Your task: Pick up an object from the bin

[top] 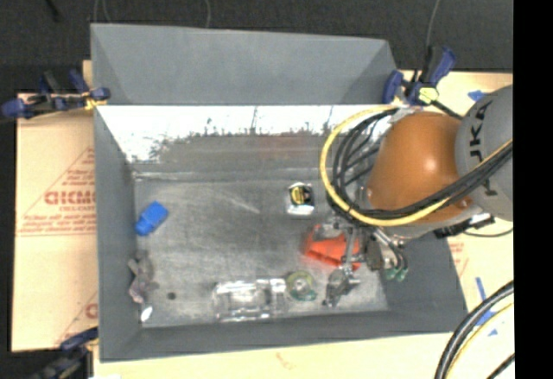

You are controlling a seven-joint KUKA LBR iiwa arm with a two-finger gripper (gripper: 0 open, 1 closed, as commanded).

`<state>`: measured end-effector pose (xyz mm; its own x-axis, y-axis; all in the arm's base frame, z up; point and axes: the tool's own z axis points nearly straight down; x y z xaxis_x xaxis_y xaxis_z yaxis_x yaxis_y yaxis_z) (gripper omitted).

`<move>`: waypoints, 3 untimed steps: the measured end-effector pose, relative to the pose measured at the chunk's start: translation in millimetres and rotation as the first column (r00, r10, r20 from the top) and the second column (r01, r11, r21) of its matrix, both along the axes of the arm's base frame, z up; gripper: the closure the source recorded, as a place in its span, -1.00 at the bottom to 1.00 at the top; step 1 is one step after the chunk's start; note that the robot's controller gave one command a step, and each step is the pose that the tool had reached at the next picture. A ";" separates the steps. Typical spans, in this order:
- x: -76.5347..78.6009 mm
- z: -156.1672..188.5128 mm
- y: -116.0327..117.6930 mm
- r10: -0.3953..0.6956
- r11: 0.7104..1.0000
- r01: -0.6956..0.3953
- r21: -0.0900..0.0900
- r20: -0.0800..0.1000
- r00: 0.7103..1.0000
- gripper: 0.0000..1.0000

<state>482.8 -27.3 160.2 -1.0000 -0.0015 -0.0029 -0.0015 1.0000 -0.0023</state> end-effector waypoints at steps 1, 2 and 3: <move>79.3 -82.5 -17.4 -0.126 0.992 0.126 0.003 0.005 0.992 -1.00; 32.6 -85.8 -50.1 -0.217 0.976 0.217 0.006 0.017 0.976 -1.00; 34.9 -84.1 -50.4 -0.215 0.977 0.215 0.005 0.022 0.976 1.00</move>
Offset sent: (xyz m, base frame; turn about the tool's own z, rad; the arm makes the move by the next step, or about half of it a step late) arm 0.0762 -0.0161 -0.0828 0.1274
